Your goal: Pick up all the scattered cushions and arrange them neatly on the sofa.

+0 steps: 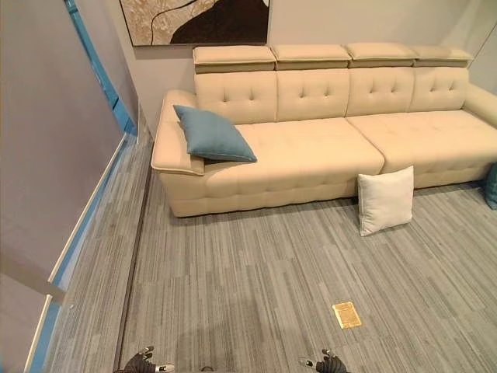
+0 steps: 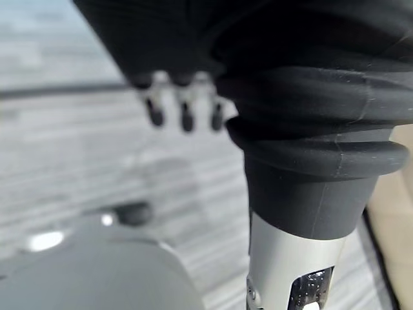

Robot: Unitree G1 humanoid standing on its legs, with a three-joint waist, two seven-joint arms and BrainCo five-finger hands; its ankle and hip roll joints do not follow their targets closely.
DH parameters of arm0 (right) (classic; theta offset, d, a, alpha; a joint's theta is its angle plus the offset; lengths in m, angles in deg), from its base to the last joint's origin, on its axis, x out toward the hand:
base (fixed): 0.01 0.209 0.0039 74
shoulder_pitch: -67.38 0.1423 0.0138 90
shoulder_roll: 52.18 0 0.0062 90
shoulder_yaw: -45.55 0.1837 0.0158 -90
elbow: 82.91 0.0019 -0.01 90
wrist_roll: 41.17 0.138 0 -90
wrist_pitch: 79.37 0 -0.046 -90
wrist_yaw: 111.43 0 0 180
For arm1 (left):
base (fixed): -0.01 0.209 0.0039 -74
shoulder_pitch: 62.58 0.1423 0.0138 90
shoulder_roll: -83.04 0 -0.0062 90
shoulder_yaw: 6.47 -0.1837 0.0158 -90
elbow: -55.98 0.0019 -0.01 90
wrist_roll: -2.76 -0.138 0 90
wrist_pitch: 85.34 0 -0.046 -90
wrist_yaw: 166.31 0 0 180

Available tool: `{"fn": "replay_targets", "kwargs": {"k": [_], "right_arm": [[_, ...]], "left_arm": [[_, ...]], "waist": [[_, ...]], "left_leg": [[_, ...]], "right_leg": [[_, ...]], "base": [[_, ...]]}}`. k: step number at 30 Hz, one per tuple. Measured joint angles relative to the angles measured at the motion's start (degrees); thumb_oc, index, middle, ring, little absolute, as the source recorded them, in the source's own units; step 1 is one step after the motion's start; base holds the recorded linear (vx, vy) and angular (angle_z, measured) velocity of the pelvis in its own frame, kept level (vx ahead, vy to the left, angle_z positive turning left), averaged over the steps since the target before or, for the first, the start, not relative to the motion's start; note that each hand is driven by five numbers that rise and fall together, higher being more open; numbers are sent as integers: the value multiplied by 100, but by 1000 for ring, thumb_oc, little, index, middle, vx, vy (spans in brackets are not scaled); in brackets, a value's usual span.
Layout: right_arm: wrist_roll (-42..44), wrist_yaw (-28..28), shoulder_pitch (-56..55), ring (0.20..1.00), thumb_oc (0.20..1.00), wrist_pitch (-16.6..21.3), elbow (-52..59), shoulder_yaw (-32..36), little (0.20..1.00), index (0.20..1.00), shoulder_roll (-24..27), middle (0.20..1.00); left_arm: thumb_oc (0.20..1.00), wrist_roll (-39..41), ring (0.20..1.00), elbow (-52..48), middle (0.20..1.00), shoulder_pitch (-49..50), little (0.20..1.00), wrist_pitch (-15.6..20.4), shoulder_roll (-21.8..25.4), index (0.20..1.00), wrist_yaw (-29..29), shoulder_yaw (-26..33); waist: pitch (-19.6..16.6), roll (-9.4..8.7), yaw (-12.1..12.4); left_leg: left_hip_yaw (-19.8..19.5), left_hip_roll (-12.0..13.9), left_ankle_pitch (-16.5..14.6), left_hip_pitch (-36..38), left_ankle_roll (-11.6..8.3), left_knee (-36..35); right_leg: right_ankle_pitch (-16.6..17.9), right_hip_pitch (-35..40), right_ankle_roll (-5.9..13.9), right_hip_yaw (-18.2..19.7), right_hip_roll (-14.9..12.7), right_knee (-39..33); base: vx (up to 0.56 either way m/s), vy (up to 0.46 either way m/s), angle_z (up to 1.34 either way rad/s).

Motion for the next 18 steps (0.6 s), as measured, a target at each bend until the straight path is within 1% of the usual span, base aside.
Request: {"fn": "replay_targets", "kwargs": {"k": [4,8,13,14,15,16,17,18], "right_arm": [[-4,-1,-40,1000,1000,-2,1,-5,1000,1000,0,1000],[-6,0,-29,1000,1000,-4,6,-3,1000,1000,0,1000],[-6,0,43,1000,1000,-12,8,-5,1000,1000,0,1000],[-6,0,59,1000,1000,-14,7,-13,1000,1000,-2,1000],[-7,-1,197,1000,1000,-19,5,-20,1000,1000,-1,1000],[-7,-5,269,1000,1000,-19,30,-22,1000,1000,-10,1000],[-7,-14,381,1000,1000,-30,-1,-89,1000,1000,-30,1000],[-7,-17,500,1000,1000,-50,3,-192,1000,1000,-36,1000]], "left_arm": [[1000,0,1000,0,1000,14,1000,-2,-4,1000,0,-5],[1000,0,1000,3,1000,14,1000,-2,-5,1000,-7,-5],[1000,1,1000,8,1000,0,1000,-3,5,1000,-7,-5],[1000,1,1000,8,1000,-3,1000,-3,8,1000,-7,-3],[1000,0,1000,13,1000,-22,1000,-5,9,1000,-5,-4],[1000,2,1000,14,1000,-119,1000,-5,27,1000,-6,4],[1000,5,1000,12,1000,-255,1000,-12,46,1000,-4,9],[1000,8,1000,6,1000,-319,1000,-10,49,1000,-5,-8]], "waist": [[-39,61,-29],[-48,75,-26],[-12,35,34],[19,-13,46],[125,-59,86],[288,-97,143],[492,-147,161],[630,-126,111]], "left_leg": [[45,7,31,-10,28,21],[79,6,38,0,39,28],[219,-23,34,4,52,20],[231,-68,20,7,76,20],[306,-164,-43,16,192,25],[387,-235,-85,90,276,5],[378,-335,-123,146,346,-77],[344,-355,-130,219,392,-177]], "right_leg": [[-17,-71,-23,27,-3,71],[-37,-130,-3,61,-6,118],[-18,-240,23,189,-20,131],[-12,-267,36,228,-30,154],[-37,-393,92,364,-95,308],[-67,-466,202,407,-237,574],[113,-898,637,511,-387,1598],[503,-1328,1033,601,-477,2364]], "base": [[18,20,-6],[13,26,-3],[14,104,-15],[33,191,-28],[54,208,-39],[86,210,-40],[266,227,-21],[378,124,-11]]}}
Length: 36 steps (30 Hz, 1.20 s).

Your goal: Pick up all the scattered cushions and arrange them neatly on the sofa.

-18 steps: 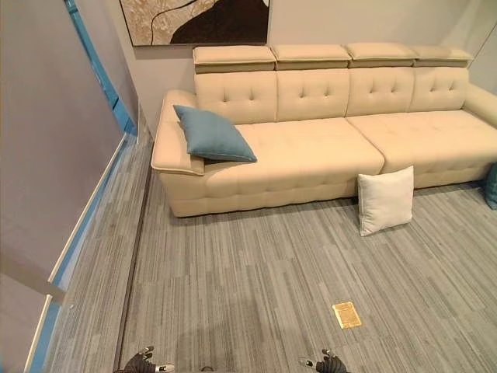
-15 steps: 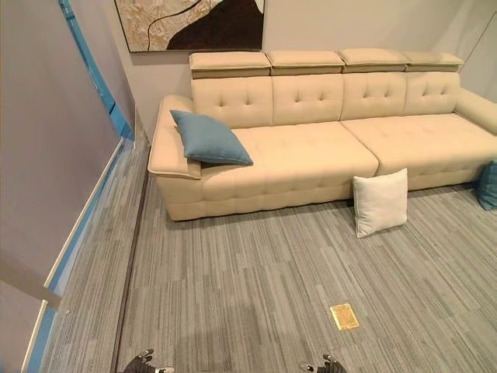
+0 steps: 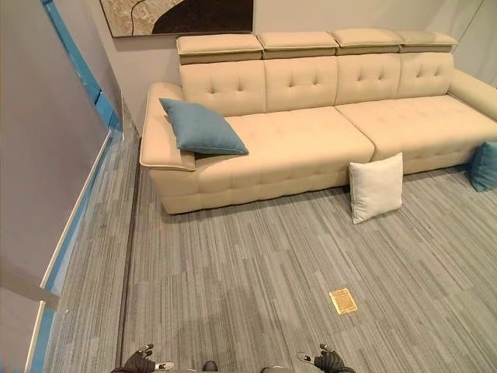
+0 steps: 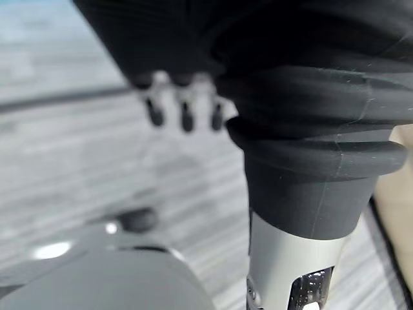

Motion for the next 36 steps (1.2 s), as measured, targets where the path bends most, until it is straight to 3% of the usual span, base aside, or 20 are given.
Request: {"fn": "replay_targets", "kwargs": {"k": [1,2,3,5,6,7,8,9,11,15,17,18,21,24,25,26,29,31,33,36], "right_arm": [[-3,-6,-39,1000,1000,-15,156,-22,1000,1000,-87,1000],[-15,-27,-30,1000,1000,13,285,-88,1000,1000,-126,1000],[-101,-50,-89,1000,1000,-10,245,-100,1000,1000,-196,1000],[-96,-49,-107,1000,1000,-13,280,-45,1000,1000,-174,1000],[-97,-50,-120,1000,1000,-13,281,-46,1000,1000,-174,1000],[-94,-48,-233,1000,1000,-9,258,-44,1000,1000,-174,1000],[-97,-55,-258,1000,1000,-11,200,16,1000,1000,-143,1000],[-95,-48,-277,1000,1000,-19,104,94,1000,1000,-138,1000],[-93,-51,-364,1000,1000,-12,53,83,1000,1000,-138,1000],[-69,-43,-157,1000,1000,52,226,-65,1000,1000,-31,1000],[-31,-40,-74,1000,1000,49,248,-115,1000,1000,-39,1000],[13,-34,-60,1000,1000,40,235,-112,1000,1000,-23,1000],[12,-26,-47,1000,1000,35,124,-110,1000,1000,-28,1000],[8,-24,-72,1000,1000,42,62,-88,1000,1000,27,1000],[8,-23,-73,1000,1000,45,61,-86,1000,1000,62,1000],[2,-21,-77,1000,1000,32,105,-103,1000,1000,40,1000],[-6,-54,-181,1000,1000,2,355,-236,1000,1000,-100,1000],[-6,-53,-177,1000,1000,7,418,-236,1000,1000,-146,1000],[-59,-65,-164,1000,1000,7,493,-245,1000,1000,-180,1000],[-99,-65,-54,1000,1000,6,527,-242,1000,1000,-173,1000]], "left_arm": [[1000,-4,1000,1,1000,-11,1000,1,15,1000,6,-104],[1000,-5,1000,13,1000,-10,1000,-44,79,1000,4,-61],[1000,-2,1000,7,1000,-12,1000,-80,21,1000,-4,105],[1000,-8,1000,7,1000,-81,1000,-76,-30,1000,1,139],[1000,-7,1000,15,1000,-54,1000,-81,-41,1000,4,137],[1000,-9,1000,19,1000,-51,1000,-82,-21,1000,4,127],[1000,-7,1000,4,1000,-82,1000,-73,-139,1000,-10,121],[1000,-1,1000,7,1000,-149,1000,-69,-211,1000,12,114],[1000,-4,1000,43,1000,-210,1000,-58,-251,1000,14,37],[1000,9,1000,3,1000,-269,1000,-34,-192,1000,64,18],[1000,-7,1000,-22,1000,-272,1000,-28,-138,1000,79,-32],[1000,-20,1000,-26,1000,-357,1000,-30,-133,1000,81,-81],[1000,-45,1000,-87,1000,-385,1000,-33,-109,1000,92,-14],[1000,-62,1000,-47,1000,-272,1000,-39,-95,1000,88,12],[1000,-64,1000,28,1000,-253,1000,-38,-128,1000,92,15],[1000,-64,1000,125,1000,-219,1000,-73,-100,1000,82,2],[1000,-64,1000,166,1000,-127,1000,-92,160,1000,84,1],[1000,-64,1000,177,1000,-109,1000,-94,201,1000,84,-1],[1000,-63,1000,178,1000,-87,1000,-94,250,1000,84,13],[1000,-68,1000,231,1000,-60,1000,-100,283,1000,85,20]], "waist": [[23,1,-78],[41,-118,-104],[99,-167,-11],[50,5,-140],[41,-3,-167],[12,46,-381],[-15,7,-415],[-60,-18,-430],[-197,-215,-407],[-220,-291,-398],[-230,-508,-385],[-198,-576,-415],[-140,-538,-390],[-248,-288,-382],[-279,-177,-430],[-205,-33,-456],[-157,-132,-519],[-123,-149,-471],[-103,-116,-403],[-108,-92,-410]], "left_leg": [[-102,-126,-166,96,-33,-83],[-201,-294,-972,-232,293,1238],[-163,-400,-1148,-135,416,1264],[-372,-267,-1016,5,434,1027],[-471,-262,-916,172,350,839],[-841,-149,-873,519,248,574],[-1064,-84,-937,693,45,688],[-1109,-59,-959,519,-375,1247],[-890,-144,-697,218,-944,2088],[-108,245,-419,-640,-1214,3864],[402,472,-742,-752,-864,3109],[689,611,-634,-781,-720,1752],[717,732,242,-913,-741,28],[669,698,557,-887,-580,439],[723,640,446,-763,-359,398],[845,662,448,-410,-185,32],[955,305,275,-93,62,-182],[1001,180,231,45,102,-178],[1051,98,104,204,57,-151],[1006,50,-132,319,-125,-152]], "right_leg": [[86,-339,106,-167,-155,-85],[32,-337,154,-508,-462,-1059],[279,-247,-159,-542,-508,-1978],[546,-178,-58,-307,-199,-2851],[674,-82,-59,-299,-137,-3080],[771,320,-193,56,172,-3255],[1131,780,-647,202,376,-3401],[1057,1129,-780,122,308,-3551],[1052,1521,-830,-54,141,-3839],[798,1949,-1201,-166,259,-4076],[698,2081,-1361,-302,254,-4178],[592,2091,-1377,-428,294,-4178],[397,2218,-1137,-483,494,-4181],[151,2335,-932,-411,650,-4040],[30,2340,-769,-384,653,-3807],[-287,1628,-325,-411,414,-2132],[-595,612,176,-524,-252,-27],[-596,474,167,-675,-429,-74],[-525,417,85,-757,-387,-945],[56,317,-45,-704,-390,-2094]], "base": [[414,18,-18],[461,-95,-35],[326,-79,-15],[340,-59,20],[504,-99,88],[469,-155,148],[459,-193,190],[216,-135,147],[170,-155,84],[169,-96,25],[283,17,31],[366,76,44],[305,108,15],[187,169,-33],[188,201,-48],[219,192,-41],[297,161,-19],[323,30,-2],[348,-50,8],[299,-92,7]]}}
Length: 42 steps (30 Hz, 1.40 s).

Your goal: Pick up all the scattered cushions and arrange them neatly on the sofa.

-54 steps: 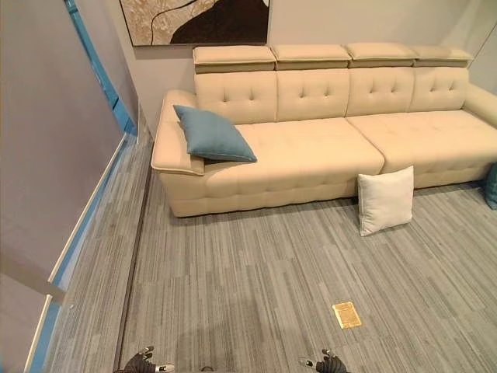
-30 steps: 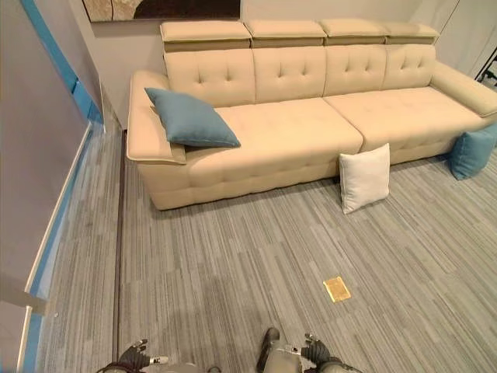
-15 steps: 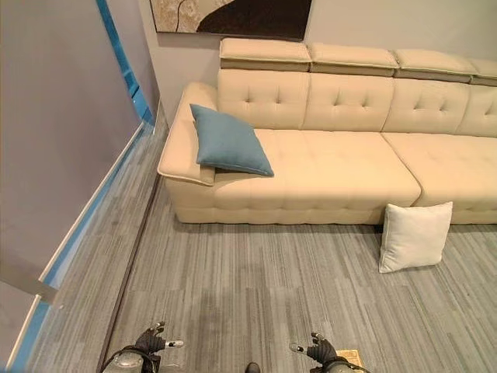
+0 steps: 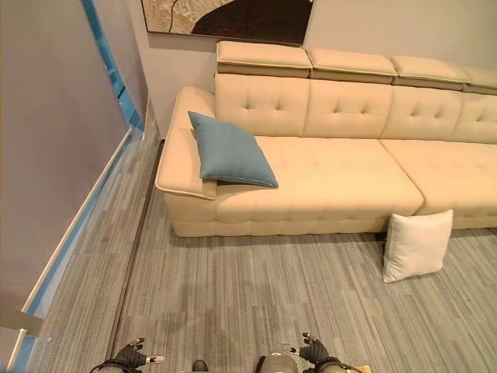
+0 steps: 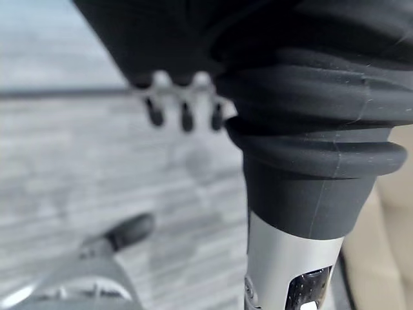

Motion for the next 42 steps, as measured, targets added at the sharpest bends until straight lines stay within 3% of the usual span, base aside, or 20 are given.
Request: {"fn": "replay_targets", "kwargs": {"k": [2,5,6,8,9,10,12,13,14,18,21,24,26,28,30,32,35,38,39,42], "right_arm": [[1,0,42,1000,1000,-1,59,6,1000,1000,7,1000],[-6,-8,-11,1000,1000,-3,99,9,1000,1000,-3,1000],[-7,-18,-95,1000,1000,-8,100,41,1000,1000,47,1000],[-12,-38,-167,1000,1000,-22,44,103,1000,1000,141,1000],[-2,-62,-128,1000,1000,-18,3,195,1000,1000,144,1000],[2,-55,-140,1000,1000,1,52,156,1000,1000,160,1000],[11,-30,-10,1000,1000,44,87,143,1000,1000,237,1000],[15,-27,41,1000,1000,40,-37,85,1000,1000,173,1000],[15,-28,40,1000,1000,41,-54,58,1000,1000,172,1000],[55,-16,124,1000,1000,40,-227,2,1000,1000,174,1000],[57,29,-5,1000,1000,53,-335,-16,1000,1000,201,1000],[52,27,-192,1000,1000,44,-417,-65,1000,1000,212,1000],[51,15,-134,1000,1000,38,-347,-119,1000,1000,178,1000],[48,-2,-98,1000,1000,47,-55,-144,1000,1000,161,1000],[41,-6,25,1000,1000,52,-11,-140,1000,1000,153,1000],[5,-9,88,1000,1000,52,43,-141,1000,1000,151,1000],[0,-68,111,1000,1000,51,135,-134,1000,1000,151,1000],[1,-73,63,1000,1000,44,148,-121,1000,1000,156,1000],[2,-63,24,1000,1000,45,145,-54,1000,1000,185,1000],[4,-54,61,1000,1000,42,208,4,1000,1000,215,1000]], "left_arm": [[1000,-1,1000,-3,1000,-21,1000,1,-23,1000,0,9],[1000,-1,1000,-6,1000,74,1000,13,-82,1000,0,79],[1000,-1,1000,-18,1000,227,1000,14,-195,1000,-2,109],[1000,-26,1000,-7,1000,224,1000,17,-359,1000,29,51],[1000,-90,1000,-10,1000,29,1000,31,-272,1000,42,49],[1000,-92,1000,-19,1000,-58,1000,50,-223,1000,32,51],[1000,-83,1000,-20,1000,-206,1000,77,-115,1000,25,56],[1000,-73,1000,-73,1000,-282,1000,105,-54,1000,24,50],[1000,-73,1000,-113,1000,-334,1000,116,-65,1000,23,47],[1000,-39,1000,-266,1000,-308,1000,119,-77,1000,17,55],[1000,-42,1000,-215,1000,-123,1000,92,-1,1000,7,111],[1000,-43,1000,-199,1000,38,1000,96,-94,1000,-1,107],[1000,-41,1000,-187,1000,-39,1000,70,-123,1000,14,97],[1000,-37,1000,-232,1000,-109,1000,47,-44,1000,8,-22],[1000,-19,1000,-235,1000,-168,1000,44,-43,1000,-6,-31],[1000,12,1000,-235,1000,-151,1000,50,-63,1000,-5,-46],[1000,17,1000,-215,1000,-182,1000,32,-105,1000,-13,-36],[1000,6,1000,-209,1000,-116,1000,22,-44,1000,-5,1],[1000,4,1000,-219,1000,-99,1000,24,-125,1000,-2,-24],[1000,2,1000,-216,1000,-89,1000,34,-240,1000,0,-57]], "waist": [[-4,14,-63],[-28,-12,-116],[-115,2,-182],[-175,252,-210],[-191,-87,-121],[-176,-260,2],[-102,-324,124],[-65,-471,156],[-28,-520,154],[100,-325,175],[126,-306,177],[-108,-175,229],[-96,-5,212],[-73,-39,162],[10,-69,152],[19,16,169],[47,54,121],[40,-116,2],[88,-74,9],[94,-92,10]], "left_leg": [[-48,4,-46,102,-3,3],[-49,61,-290,393,-117,-1],[-134,205,-427,711,-328,-18],[-371,593,-526,660,-468,405],[-772,715,-197,-178,-996,2234],[-894,797,118,-666,-1168,3160],[-1055,1122,929,-1417,-1483,4544],[-751,1133,520,-1572,-1141,4101],[-591,1094,490,-1664,-1091,3617],[-129,957,920,-1467,-976,33],[-198,825,1255,-1520,-851,327],[-108,541,966,-1297,-199,622],[-54,585,773,-996,61,285],[-64,361,507,-605,369,166],[-82,192,250,-232,502,143],[-93,179,61,-9,503,103],[-331,247,-192,207,340,51],[-474,294,-332,387,10,37],[-601,376,-330,573,-107,114],[-584,589,-249,406,-361,847]], "right_leg": [[639,-5,56,288,-13,-1154],[1102,61,91,233,-78,-1554],[1505,243,-184,131,24,-1431],[1222,448,-454,116,350,-1327],[1193,922,-514,-60,345,-1826],[1172,1061,-856,-23,360,-1945],[898,1364,-1257,-112,605,-2069],[750,1442,-1260,-165,624,-2120],[684,1463,-1313,-217,652,-2120],[283,1699,-1063,-220,1264,-2121],[-58,2206,-1220,-231,1501,-2082],[-535,2156,-730,-185,1409,-1342],[-740,1491,-447,-159,1233,256],[-645,374,-61,-132,474,2942],[-734,53,70,62,174,3411],[-745,-220,31,-6,18,3135],[-530,-505,-42,109,217,1455],[424,-321,-203,143,392,-273],[664,17,-642,52,539,-461],[485,403,-727,14,626,-608]], "base": [[300,-97,9],[352,-142,5],[462,-252,17],[385,-374,45],[287,-379,36],[201,-246,17],[344,-195,-1],[403,-118,21],[322,-27,18],[426,54,-9],[462,153,-26],[183,146,-12],[253,212,-7],[385,272,10],[326,153,12],[334,16,12],[366,-22,27],[351,-61,46],[332,-78,33],[249,-125,28]]}}
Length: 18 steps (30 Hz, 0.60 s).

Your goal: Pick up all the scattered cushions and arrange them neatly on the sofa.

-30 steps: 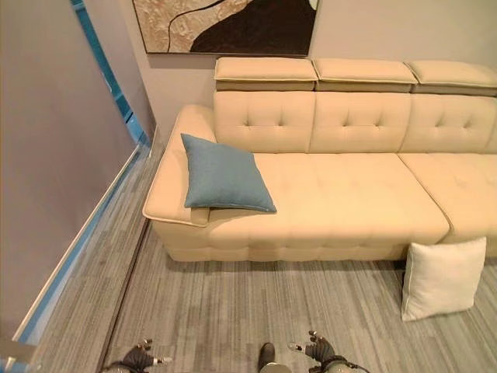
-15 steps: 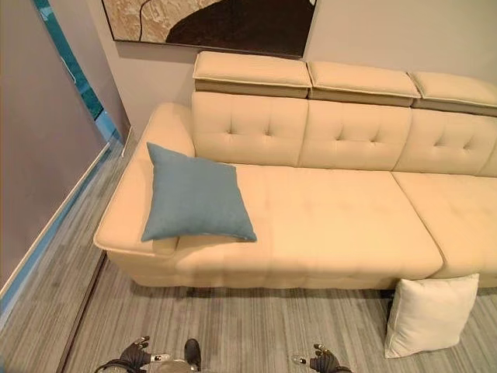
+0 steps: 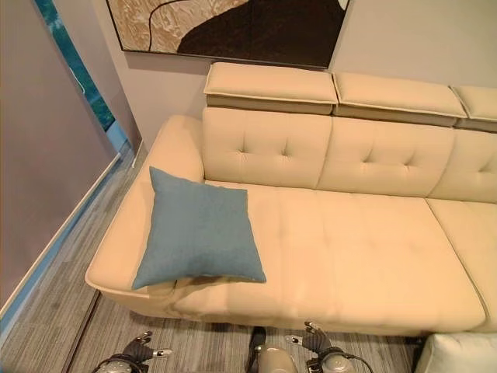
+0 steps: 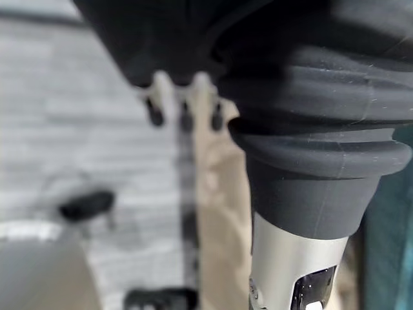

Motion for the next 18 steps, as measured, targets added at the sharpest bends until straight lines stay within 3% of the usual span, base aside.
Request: {"fn": "replay_targets", "kwargs": {"k": [1,2,3,4,5,7,8,9,10,12,14,18], "right_arm": [[10,2,-40,1000,1000,6,120,30,1000,1000,13,1000],[33,5,-71,1000,1000,10,174,22,1000,1000,20,1000],[59,15,-105,1000,1000,31,180,-10,1000,1000,27,1000],[120,42,-59,1000,1000,73,180,-31,1000,1000,72,1000],[184,93,-53,1000,1000,102,232,-32,1000,1000,130,1000],[266,126,42,1000,1000,133,477,-31,1000,1000,216,1000],[281,135,12,1000,1000,137,649,-32,1000,1000,240,1000],[283,177,-27,1000,1000,221,854,-23,1000,1000,282,1000],[282,205,-24,1000,1000,224,903,-23,1000,1000,295,1000],[277,221,-38,1000,1000,227,1056,-25,1000,1000,369,1000],[274,224,-60,1000,1000,235,1124,-4,1000,1000,579,1000],[249,249,-86,1000,1000,213,1108,197,1000,1000,639,1000]], "left_arm": [[1000,6,1000,-3,1000,-65,1000,2,2,1000,-8,34],[1000,22,1000,-61,1000,-90,1000,29,17,1000,-11,42],[1000,28,1000,-93,1000,-88,1000,66,28,1000,-16,41],[1000,82,1000,-254,1000,-47,1000,93,26,1000,-45,40],[1000,107,1000,-492,1000,-97,1000,114,32,1000,-108,40],[1000,138,1000,-854,1000,-122,1000,145,51,1000,-140,10],[1000,145,1000,-1085,1000,-53,1000,146,87,1000,-137,-22],[1000,343,1000,-1470,1000,-18,1000,195,164,1000,-137,-62],[1000,382,1000,-1639,1000,13,1000,202,197,1000,-138,-65],[1000,532,1000,-1995,1000,245,1000,210,247,1000,-135,-63],[1000,574,1000,-2308,1000,465,1000,213,223,1000,-126,-107],[1000,562,1000,-2885,1000,671,1000,209,539,1000,-99,-280]], "waist": [[-29,-122,-36],[-49,-208,-3],[-79,-272,1],[-147,-317,100],[-183,-317,79],[-152,-303,113],[-153,-305,112],[-123,-283,89],[-79,-266,99],[-24,-159,150],[4,112,119],[23,142,184]], "left_leg": [[-119,33,192,-240,-358,729],[-104,44,284,-415,-525,1229],[-74,42,239,-525,-588,1445],[-34,196,219,-712,-579,1750],[254,455,222,-942,-580,1569],[380,676,246,-1082,-569,815],[388,704,283,-1054,-548,454],[385,833,537,-1053,-621,-187],[335,898,633,-1096,-649,-357],[-114,804,775,-1048,-594,-428],[-104,651,902,-1021,-492,-448],[46,202,830,-930,-115,-791]], "right_leg": [[-76,397,56,-200,-72,-330],[-26,654,69,-234,-47,-647],[34,759,32,-232,-38,-785],[54,911,-165,-278,42,-1004],[83,1012,-254,-457,169,-1208],[134,1058,-405,-479,286,-1335],[145,1072,-421,-486,329,-1378],[131,1109,-404,-536,415,-1409],[81,1139,-333,-526,458,-1412],[64,1143,-307,-412,496,-1334],[28,1133,-227,-375,494,-1251],[-158,797,119,-298,-47,-648]], "base": [[158,-115,50],[116,-62,45],[79,-18,11],[78,25,23],[93,45,26],[105,79,11],[137,168,-3],[135,195,1],[132,234,-7],[74,230,-31],[58,231,-11],[27,175,14]]}}
